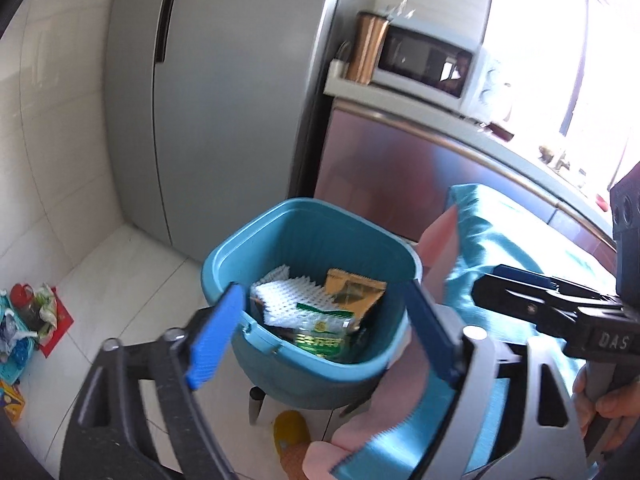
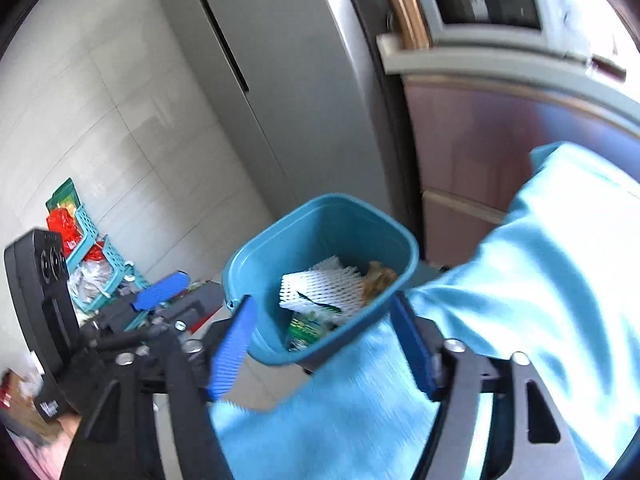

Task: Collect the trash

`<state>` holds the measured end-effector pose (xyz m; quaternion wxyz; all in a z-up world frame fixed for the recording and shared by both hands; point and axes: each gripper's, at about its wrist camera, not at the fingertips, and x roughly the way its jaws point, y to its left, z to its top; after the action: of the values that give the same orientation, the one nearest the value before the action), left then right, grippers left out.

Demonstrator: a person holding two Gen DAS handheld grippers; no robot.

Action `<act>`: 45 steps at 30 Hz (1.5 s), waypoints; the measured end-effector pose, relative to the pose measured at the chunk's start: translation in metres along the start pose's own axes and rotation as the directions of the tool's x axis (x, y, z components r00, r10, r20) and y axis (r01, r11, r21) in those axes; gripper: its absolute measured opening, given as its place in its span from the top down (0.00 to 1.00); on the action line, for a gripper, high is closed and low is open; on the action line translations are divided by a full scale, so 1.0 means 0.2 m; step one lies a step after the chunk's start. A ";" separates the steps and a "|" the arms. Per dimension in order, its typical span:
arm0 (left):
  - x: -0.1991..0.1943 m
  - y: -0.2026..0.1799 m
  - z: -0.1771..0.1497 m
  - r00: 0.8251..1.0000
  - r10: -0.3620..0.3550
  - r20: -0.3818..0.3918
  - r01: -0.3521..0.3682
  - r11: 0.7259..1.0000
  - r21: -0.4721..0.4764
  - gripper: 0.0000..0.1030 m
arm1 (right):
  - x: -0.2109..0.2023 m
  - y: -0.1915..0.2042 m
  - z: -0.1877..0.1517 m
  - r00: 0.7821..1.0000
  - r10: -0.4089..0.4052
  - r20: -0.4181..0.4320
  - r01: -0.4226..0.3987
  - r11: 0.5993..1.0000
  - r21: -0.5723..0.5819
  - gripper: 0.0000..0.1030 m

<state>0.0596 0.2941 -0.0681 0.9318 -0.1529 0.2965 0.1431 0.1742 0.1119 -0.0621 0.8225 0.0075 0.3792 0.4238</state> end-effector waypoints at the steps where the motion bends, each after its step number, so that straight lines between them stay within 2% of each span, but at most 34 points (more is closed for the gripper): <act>1: -0.04 -0.02 -0.01 1.000 0.000 0.018 0.000 1.000 0.007 0.05 | -0.05 0.00 -0.02 1.000 -0.013 0.019 0.014 1.000 -0.009 0.23; 3: -0.12 -0.07 -0.02 0.999 -0.017 0.050 0.016 0.999 0.027 0.06 | -0.16 0.00 -0.08 0.997 -0.038 0.061 0.039 0.999 -0.024 0.18; 4: -0.14 -0.09 -0.03 0.998 -0.027 0.059 0.025 0.999 0.035 0.06 | -0.21 0.00 -0.10 0.996 -0.051 0.079 0.054 0.998 -0.032 0.11; 5: -0.17 -0.12 -0.03 0.997 -0.034 0.070 0.031 0.999 0.040 0.06 | -0.26 -0.01 -0.12 0.994 -0.065 0.093 0.069 0.997 -0.041 0.08; 10: -0.31 -0.28 -0.07 0.989 -0.076 0.126 0.065 0.994 0.092 0.06 | -0.53 -0.04 -0.25 0.964 -0.165 0.211 0.175 0.984 -0.032 0.07; 14: -0.40 -0.42 -0.13 0.977 -0.128 0.170 0.113 0.989 0.092 0.06 | -0.72 -0.09 -0.38 0.914 -0.284 0.291 0.287 0.957 0.033 0.07; 22: -0.49 -0.70 -0.20 0.960 -0.169 0.224 0.130 0.975 0.178 0.06 | -0.98 -0.16 -0.56 0.802 -0.457 0.385 0.451 0.885 0.110 0.07; 26: -0.53 -0.80 -0.22 0.951 -0.197 0.239 0.151 0.969 0.197 0.06 | -1.09 -0.21 -0.64 0.763 -0.499 0.411 0.483 0.863 0.151 0.07; 31: -0.56 -0.91 -0.26 0.943 -0.216 0.252 0.158 0.960 0.230 0.06 | -1.16 -0.22 -0.70 0.738 -0.529 0.419 0.503 0.845 0.180 0.07; 37: -0.62 -0.96 -0.30 0.934 -0.225 0.278 0.152 0.954 0.258 0.06 | -1.25 -0.19 -0.77 0.696 -0.552 0.459 0.520 0.829 0.207 0.07; 45: -0.66 -0.98 -0.32 0.928 -0.225 0.296 0.143 0.950 0.277 0.06 | -1.30 -0.17 -0.81 0.669 -0.571 0.476 0.541 0.813 0.216 0.07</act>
<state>-0.0064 0.0682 0.0004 0.9888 -0.0358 0.1393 0.0390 0.0037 -0.1420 -0.0275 0.9822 0.0289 0.1381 0.1238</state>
